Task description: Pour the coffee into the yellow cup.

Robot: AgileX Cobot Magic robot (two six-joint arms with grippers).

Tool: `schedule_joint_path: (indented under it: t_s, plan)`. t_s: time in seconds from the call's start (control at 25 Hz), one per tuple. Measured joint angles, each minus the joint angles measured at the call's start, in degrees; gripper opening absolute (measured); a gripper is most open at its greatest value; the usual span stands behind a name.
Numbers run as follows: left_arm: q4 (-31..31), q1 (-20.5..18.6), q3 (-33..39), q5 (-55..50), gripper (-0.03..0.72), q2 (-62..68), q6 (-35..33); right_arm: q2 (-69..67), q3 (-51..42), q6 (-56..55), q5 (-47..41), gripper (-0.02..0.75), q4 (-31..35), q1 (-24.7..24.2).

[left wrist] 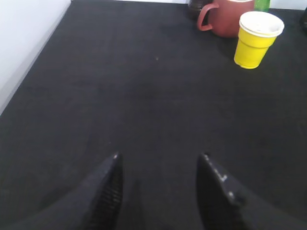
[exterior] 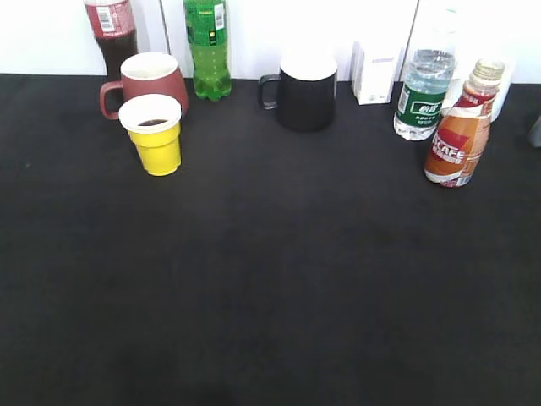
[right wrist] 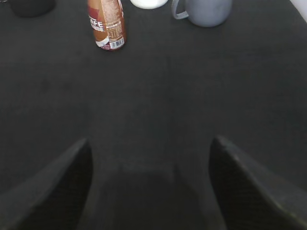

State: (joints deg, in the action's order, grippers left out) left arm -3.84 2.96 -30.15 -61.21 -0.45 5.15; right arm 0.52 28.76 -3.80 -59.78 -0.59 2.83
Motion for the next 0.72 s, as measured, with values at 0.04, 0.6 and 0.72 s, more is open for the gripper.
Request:
schedule_joint_path:
  t_s: [0.04,0.6,0.72]
  plan:
    - [0.00,0.00,0.00,0.00,0.363,0.00,0.00,0.00,0.00,0.00,0.05,0.589,0.00,0.00]
    - [0.00,0.00,0.00,0.00,0.271,0.00,0.00,0.00,0.00,-0.02,0.05,0.589,0.00,0.00]
    - [0.00,0.00,0.00,0.00,0.249,0.00,0.00,0.00,0.00,-0.02,0.05,0.589,0.00,0.00]
